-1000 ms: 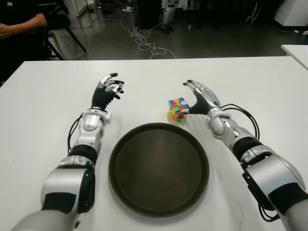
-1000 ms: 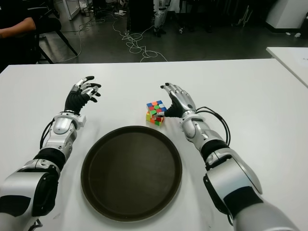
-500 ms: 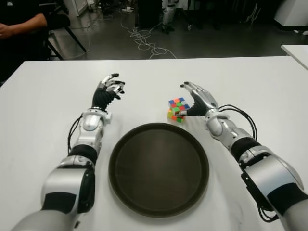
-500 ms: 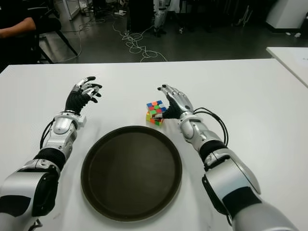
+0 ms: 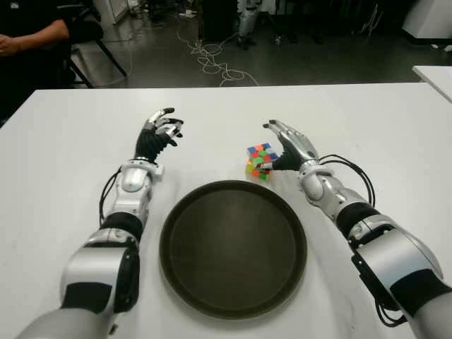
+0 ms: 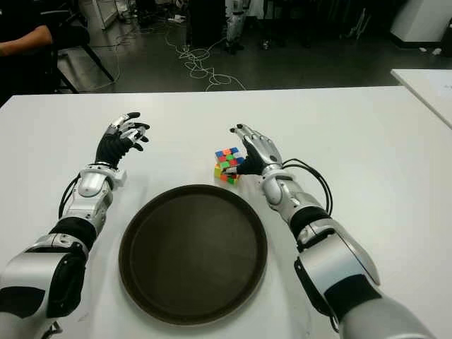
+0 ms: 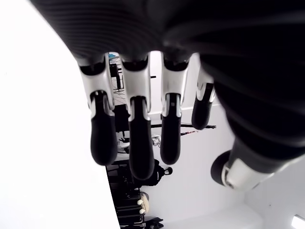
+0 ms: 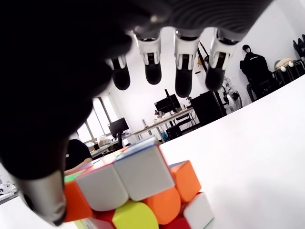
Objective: Pick up the Rubik's Cube and put it in the plate
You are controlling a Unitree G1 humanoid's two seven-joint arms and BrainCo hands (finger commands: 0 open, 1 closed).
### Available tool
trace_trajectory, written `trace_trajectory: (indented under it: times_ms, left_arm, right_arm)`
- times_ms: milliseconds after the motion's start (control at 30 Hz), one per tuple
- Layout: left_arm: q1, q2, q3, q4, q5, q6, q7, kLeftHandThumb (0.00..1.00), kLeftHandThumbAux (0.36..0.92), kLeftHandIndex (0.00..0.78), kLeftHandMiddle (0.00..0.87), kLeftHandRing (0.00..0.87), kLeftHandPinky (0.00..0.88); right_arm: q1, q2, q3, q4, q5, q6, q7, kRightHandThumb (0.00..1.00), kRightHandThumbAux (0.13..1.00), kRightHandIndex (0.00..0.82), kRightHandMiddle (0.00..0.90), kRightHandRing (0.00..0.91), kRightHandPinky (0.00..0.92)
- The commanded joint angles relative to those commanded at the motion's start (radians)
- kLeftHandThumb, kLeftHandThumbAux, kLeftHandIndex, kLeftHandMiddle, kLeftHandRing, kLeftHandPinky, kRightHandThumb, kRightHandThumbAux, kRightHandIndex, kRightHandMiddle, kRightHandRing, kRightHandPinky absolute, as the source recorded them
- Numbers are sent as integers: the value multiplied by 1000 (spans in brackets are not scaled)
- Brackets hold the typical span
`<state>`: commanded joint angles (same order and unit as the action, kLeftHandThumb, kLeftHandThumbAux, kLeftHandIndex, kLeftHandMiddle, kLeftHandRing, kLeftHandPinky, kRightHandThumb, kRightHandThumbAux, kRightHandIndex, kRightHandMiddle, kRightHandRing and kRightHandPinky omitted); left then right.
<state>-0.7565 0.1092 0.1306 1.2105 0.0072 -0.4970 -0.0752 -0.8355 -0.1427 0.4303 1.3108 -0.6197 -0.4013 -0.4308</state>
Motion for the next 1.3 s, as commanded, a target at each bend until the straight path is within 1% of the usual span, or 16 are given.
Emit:
trace_trajectory:
  times_ms: [267, 433, 767, 1000, 1300]
  left_arm:
    - [0, 0, 1, 1, -1, 2, -3, 254, 631, 202, 352, 462, 522]
    - [0, 2, -3, -1, 4, -4, -1, 246, 626, 206, 354, 458, 526]
    - [1, 4, -7, -1, 8, -6, 3, 248, 618, 210, 360, 463, 533]
    - [0, 4, -7, -1, 13, -2, 10, 254, 611, 212, 359, 467, 533]
    - [0, 2, -6, -3, 12, 1, 11, 264, 633, 213, 375, 477, 543]
  right_arm:
    - [0, 3, -4, 2, 4, 3, 6, 0, 738, 80, 76, 131, 177]
    - [-2, 5, -2, 3, 1, 11, 9, 0, 733, 80, 76, 127, 167]
    - [2, 9, -5, 2, 5, -1, 5, 0, 710, 75, 87, 148, 209]
    - [2, 11, -1, 3, 2, -1, 16, 0, 707, 81, 87, 146, 205]
    - [3, 14, -4, 4, 6, 0, 37, 0, 695, 91, 105, 170, 240]
